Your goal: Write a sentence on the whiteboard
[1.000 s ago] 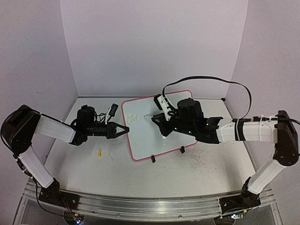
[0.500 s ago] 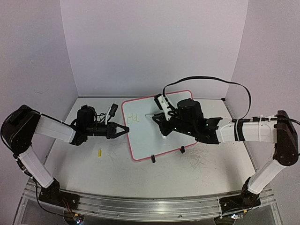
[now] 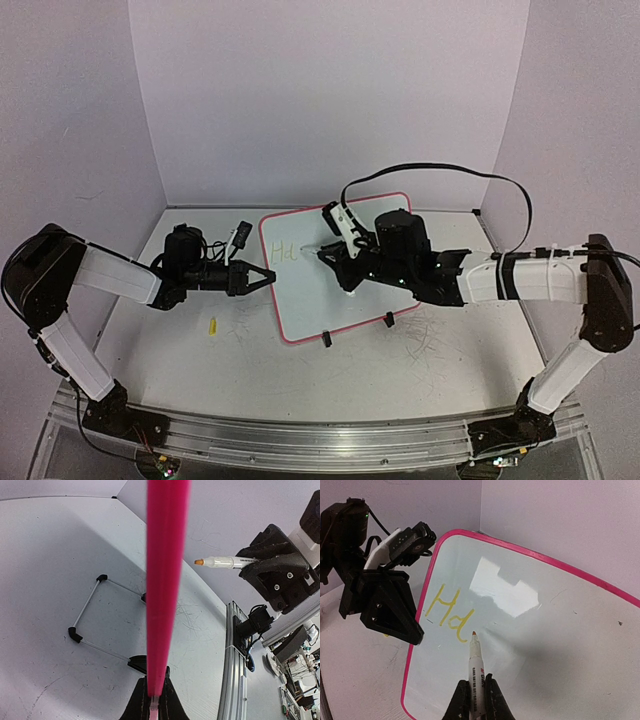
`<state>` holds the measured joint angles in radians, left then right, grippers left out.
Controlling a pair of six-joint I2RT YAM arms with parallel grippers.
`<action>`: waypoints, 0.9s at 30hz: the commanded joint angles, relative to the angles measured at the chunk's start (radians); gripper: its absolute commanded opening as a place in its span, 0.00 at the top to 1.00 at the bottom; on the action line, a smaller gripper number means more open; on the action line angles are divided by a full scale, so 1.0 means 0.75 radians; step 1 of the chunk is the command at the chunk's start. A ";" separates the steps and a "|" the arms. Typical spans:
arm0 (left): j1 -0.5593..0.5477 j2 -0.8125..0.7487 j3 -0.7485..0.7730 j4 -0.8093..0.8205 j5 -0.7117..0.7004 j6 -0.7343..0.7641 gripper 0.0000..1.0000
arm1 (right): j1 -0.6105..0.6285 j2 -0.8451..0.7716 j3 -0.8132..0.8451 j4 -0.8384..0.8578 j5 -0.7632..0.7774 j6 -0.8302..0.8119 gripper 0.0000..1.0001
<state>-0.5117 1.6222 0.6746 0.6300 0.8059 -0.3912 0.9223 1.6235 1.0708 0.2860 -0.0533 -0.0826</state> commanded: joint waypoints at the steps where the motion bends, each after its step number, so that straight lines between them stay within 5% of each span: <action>1: -0.006 -0.027 0.042 -0.019 -0.009 0.020 1.00 | 0.011 0.040 0.085 0.060 -0.073 -0.012 1.00; 27: -0.005 -0.029 0.050 -0.023 -0.002 0.027 1.00 | 0.010 0.116 0.137 -0.030 0.071 0.032 1.00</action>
<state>-0.5114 1.6222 0.6746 0.6277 0.8049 -0.3895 0.9266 1.6928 1.1357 0.2744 -0.0191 -0.0736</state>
